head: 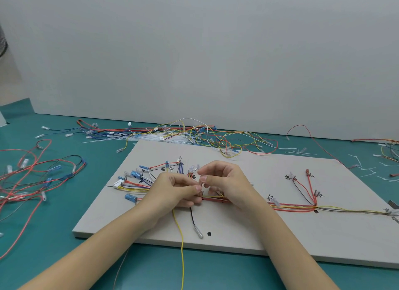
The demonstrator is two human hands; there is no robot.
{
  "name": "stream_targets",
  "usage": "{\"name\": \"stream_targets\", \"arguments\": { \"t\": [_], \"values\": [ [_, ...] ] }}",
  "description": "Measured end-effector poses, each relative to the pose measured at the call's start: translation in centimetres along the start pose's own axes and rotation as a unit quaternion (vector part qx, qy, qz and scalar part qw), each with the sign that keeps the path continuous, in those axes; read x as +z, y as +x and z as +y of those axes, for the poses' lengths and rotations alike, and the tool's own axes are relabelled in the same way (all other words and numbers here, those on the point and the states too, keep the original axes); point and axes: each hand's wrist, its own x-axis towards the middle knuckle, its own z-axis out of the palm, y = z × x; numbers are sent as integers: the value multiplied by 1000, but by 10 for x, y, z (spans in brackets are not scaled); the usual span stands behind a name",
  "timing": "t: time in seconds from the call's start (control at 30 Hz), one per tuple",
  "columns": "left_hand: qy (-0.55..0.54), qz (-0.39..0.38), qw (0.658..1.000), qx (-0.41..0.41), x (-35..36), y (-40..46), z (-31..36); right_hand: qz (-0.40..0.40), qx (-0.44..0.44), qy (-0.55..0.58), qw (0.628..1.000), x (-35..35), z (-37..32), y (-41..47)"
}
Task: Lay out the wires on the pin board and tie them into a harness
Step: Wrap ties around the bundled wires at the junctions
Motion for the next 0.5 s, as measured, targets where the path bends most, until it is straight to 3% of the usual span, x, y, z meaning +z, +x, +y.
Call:
{"name": "stream_targets", "arguments": {
  "t": [0.33, 0.5],
  "values": [
    [1, 21, 999, 39, 3, 1, -6, 2, -12, -91, 996, -3, 4, 0],
    [70, 50, 994, 64, 3, 2, -10, -5, -27, -91, 996, -3, 3, 0]
  ]
}}
